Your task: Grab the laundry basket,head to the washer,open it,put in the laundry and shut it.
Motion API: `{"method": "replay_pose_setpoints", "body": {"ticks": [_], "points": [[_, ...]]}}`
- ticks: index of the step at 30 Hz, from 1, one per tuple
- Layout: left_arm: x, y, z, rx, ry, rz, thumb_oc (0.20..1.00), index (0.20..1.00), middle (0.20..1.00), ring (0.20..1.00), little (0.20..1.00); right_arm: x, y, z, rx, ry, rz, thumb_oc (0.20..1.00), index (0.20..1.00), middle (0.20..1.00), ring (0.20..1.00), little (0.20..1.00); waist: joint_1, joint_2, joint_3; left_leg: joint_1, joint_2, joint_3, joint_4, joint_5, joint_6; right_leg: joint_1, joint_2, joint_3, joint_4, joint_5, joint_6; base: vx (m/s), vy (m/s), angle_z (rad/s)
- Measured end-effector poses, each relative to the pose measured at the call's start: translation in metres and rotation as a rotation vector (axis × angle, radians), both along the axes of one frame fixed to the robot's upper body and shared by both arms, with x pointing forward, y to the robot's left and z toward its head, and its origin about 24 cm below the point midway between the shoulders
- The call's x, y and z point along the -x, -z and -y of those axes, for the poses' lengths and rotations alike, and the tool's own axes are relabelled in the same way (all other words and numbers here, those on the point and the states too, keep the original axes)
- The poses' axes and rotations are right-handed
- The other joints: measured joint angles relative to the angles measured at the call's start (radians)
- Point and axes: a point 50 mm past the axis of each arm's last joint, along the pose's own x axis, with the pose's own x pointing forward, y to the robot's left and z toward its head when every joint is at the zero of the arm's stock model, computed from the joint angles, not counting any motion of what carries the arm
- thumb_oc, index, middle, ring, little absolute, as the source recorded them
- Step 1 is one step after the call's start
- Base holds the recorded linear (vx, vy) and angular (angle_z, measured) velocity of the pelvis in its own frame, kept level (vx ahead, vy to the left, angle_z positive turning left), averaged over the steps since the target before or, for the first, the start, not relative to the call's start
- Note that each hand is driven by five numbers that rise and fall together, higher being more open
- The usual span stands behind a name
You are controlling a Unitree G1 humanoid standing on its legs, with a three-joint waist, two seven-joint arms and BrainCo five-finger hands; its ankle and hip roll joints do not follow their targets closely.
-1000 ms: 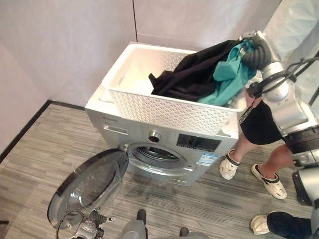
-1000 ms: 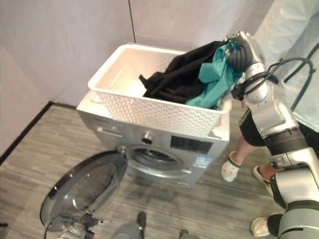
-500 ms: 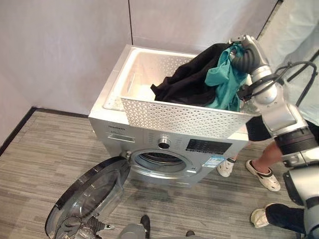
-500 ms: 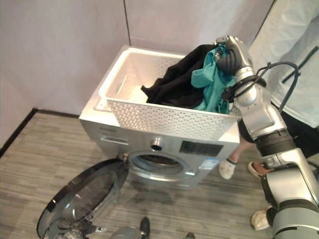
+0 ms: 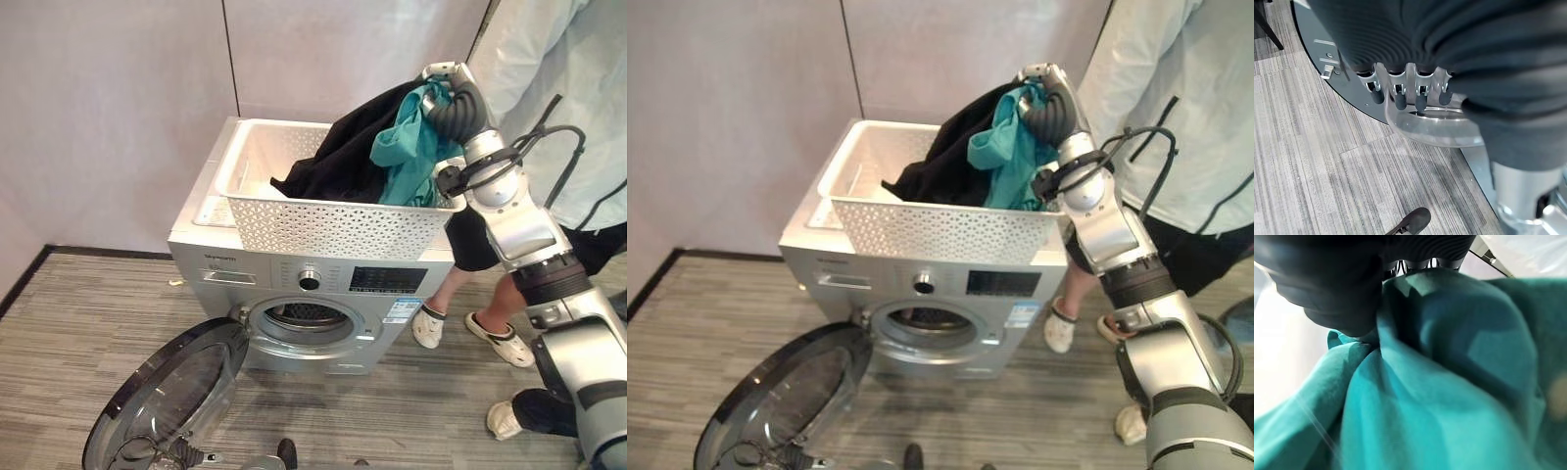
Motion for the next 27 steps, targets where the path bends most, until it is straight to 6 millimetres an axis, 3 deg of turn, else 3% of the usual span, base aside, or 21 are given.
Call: {"method": "replay_pose_setpoints", "body": {"ticks": [2, 6, 9, 12, 14, 19, 23, 27], "points": [[-0.004, -0.002, 0.003, 0.017, 0.003, 0.039, 1.0, 1.0, 1.0, 1.0, 1.0, -0.001, -0.018, 0.0, -0.022, -0.003, 0.035, 0.2, 0.2, 0.2, 0.2, 0.2, 0.011, 0.003, 0.001, 0.005, 0.003, -0.006, -0.006, 0.004, -0.005, 0.031, 0.01, -0.008, -0.052, 0.027, -0.015, 0.04, -0.061, 0.09], [-0.023, -0.009, 0.011, 0.064, 0.009, 0.143, 1.0, 1.0, 1.0, 1.0, 1.0, -0.008, -0.055, 0.006, -0.137, 0.031, 0.098, 0.2, 0.2, 0.2, 0.2, 0.2, 0.012, 0.011, 0.004, 0.034, 0.007, -0.043, -0.04, 0.024, -0.015, 0.069, 0.024, -0.047, -0.072, 0.025, -0.026, 0.01, -0.057, 0.25], [-0.036, -0.015, 0.014, 0.086, 0.01, 0.199, 1.0, 1.0, 1.0, 1.0, 1.0, -0.008, -0.077, -0.004, -0.234, -0.026, 0.137, 0.2, 0.2, 0.2, 0.2, 0.2, 0.017, 0.015, 0.004, 0.035, 0.013, -0.052, -0.046, 0.03, -0.019, 0.071, 0.032, -0.052, -0.072, 0.021, -0.033, 0.01, -0.051, 0.1], [-0.058, -0.032, 0.013, 0.118, 0.042, 0.312, 1.0, 1.0, 1.0, 1.0, 1.0, -0.01, -0.101, -0.017, -0.286, -0.07, 0.148, 0.2, 0.2, 0.2, 0.2, 0.2, 0.021, 0.018, 0.005, 0.034, 0.015, -0.07, -0.047, 0.037, -0.022, 0.078, 0.036, -0.054, -0.072, 0.015, -0.041, 0.01, -0.037, 0.19], [-0.078, -0.054, 0.005, 0.136, 0.075, 0.426, 1.0, 1.0, 1.0, 1.0, 1.0, -0.009, -0.126, -0.027, -0.29, -0.089, 0.16, 0.2, 0.2, 0.2, 0.2, 0.2, 0.038, 0.018, 0.005, 0.039, 0.016, -0.091, -0.048, 0.038, -0.024, 0.092, 0.04, -0.058, -0.072, 0.004, -0.038, 0.01, -0.019, 0.25], [-0.081, -0.068, -0.011, 0.131, 0.057, 0.471, 1.0, 1.0, 1.0, 1.0, 1.0, -0.006, -0.151, -0.039, -0.287, -0.111, 0.187, 0.2, 0.2, 0.2, 0.2, 0.2, 0.042, 0.013, 0.001, 0.042, 0.016, -0.113, -0.048, 0.034, -0.032, 0.106, 0.042, -0.079, -0.072, -0.008, -0.039, 0.03, -0.003, 0.16], [-0.086, -0.073, -0.009, 0.169, 0.039, 0.501, 1.0, 1.0, 1.0, 1.0, 1.0, -0.013, -0.158, -0.017, -0.371, -0.031, 0.155, 0.2, 0.2, 0.2, 0.2, 0.2, 0.055, -0.004, -0.011, 0.032, 0.011, -0.133, -0.048, 0.035, -0.033, 0.104, 0.04, -0.099, -0.072, -0.012, -0.043, 0.04, 0.012, 0.14], [-0.098, -0.089, -0.006, 0.223, 0.047, 0.579, 1.0, 1.0, 1.0, 1.0, 1.0, -0.011, -0.162, -0.017, -0.378, -0.028, 0.169, 0.2, 0.2, 0.2, 0.2, 0.2, 0.063, -0.014, -0.017, 0.027, 0.005, -0.153, -0.048, 0.037, -0.032, 0.108, 0.038, -0.111, -0.072, -0.015, -0.043, 0.02, 0.011, 0.14]]}}
